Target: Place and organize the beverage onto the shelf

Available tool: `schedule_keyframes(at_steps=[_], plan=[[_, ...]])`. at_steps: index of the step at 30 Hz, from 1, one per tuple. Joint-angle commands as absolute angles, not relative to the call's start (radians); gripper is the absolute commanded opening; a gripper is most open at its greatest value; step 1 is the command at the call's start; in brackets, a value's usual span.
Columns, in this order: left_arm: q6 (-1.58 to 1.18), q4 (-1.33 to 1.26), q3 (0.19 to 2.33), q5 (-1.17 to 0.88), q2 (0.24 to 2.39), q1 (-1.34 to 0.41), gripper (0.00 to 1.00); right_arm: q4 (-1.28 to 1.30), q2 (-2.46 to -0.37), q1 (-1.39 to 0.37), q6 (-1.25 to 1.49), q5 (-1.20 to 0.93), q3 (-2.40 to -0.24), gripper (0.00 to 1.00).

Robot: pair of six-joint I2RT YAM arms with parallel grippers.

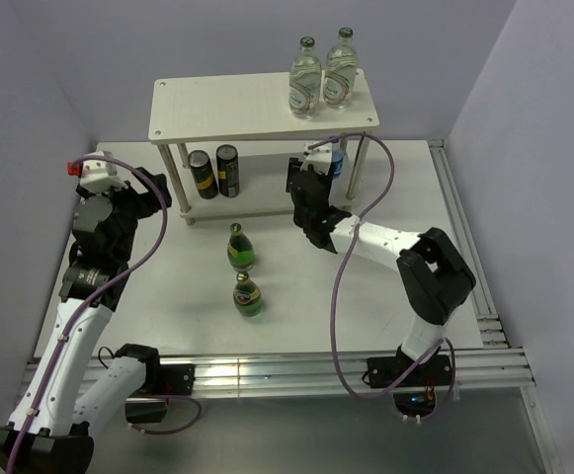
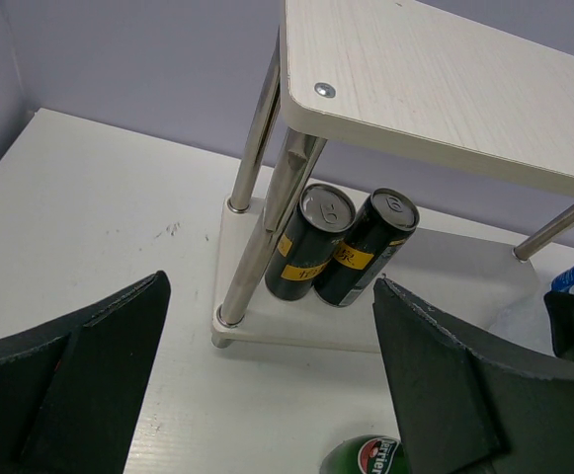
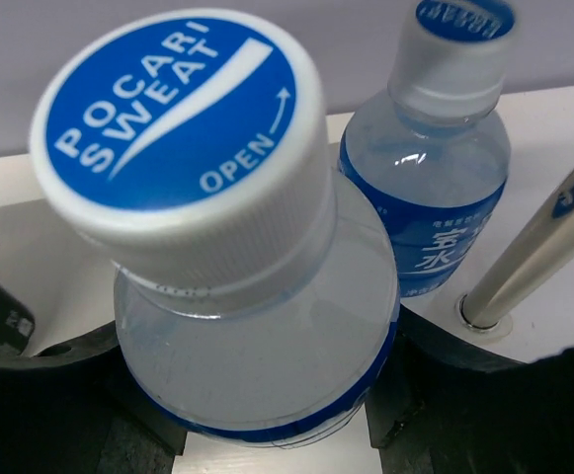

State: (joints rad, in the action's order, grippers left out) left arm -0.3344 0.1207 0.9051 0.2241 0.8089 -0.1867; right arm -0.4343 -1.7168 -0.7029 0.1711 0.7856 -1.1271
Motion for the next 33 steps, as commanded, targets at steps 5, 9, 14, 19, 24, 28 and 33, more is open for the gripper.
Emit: schedule_keyframes(at_steps=[5, 9, 14, 19, 24, 28, 33], plan=[[-0.328, 0.097, 0.923, 0.206, 0.801, -0.187, 0.91, -0.541, -1.772, -0.678, 0.219, 0.792, -1.232, 0.00], [-0.328, 0.097, 0.923, 0.206, 0.802, -0.187, 0.91, -0.566, -1.799, -0.676, 0.219, 0.810, -1.249, 0.00], [-0.327, 0.097, 0.925, 0.202, 0.802, -0.187, 0.91, -0.600, -1.825, -0.673, 0.216, 0.833, -1.258, 0.00], [-0.330, 0.097, 0.927, 0.199, 0.802, -0.187, 0.91, -0.658, -1.859, -0.672, 0.189, 0.880, -1.272, 0.00], [-0.331, 0.097, 0.928, 0.196, 0.804, -0.187, 0.91, -0.692, -1.899, -0.669, 0.176, 0.904, -1.305, 0.00], [-0.331, 0.097, 0.928, 0.195, 0.805, -0.187, 0.91, -0.686, -1.930, -0.663, 0.181, 0.900, -1.335, 0.00], [-0.330, 0.097, 0.930, 0.198, 0.805, -0.187, 0.91, -0.669, -1.950, -0.658, 0.187, 0.922, -1.364, 0.00]])
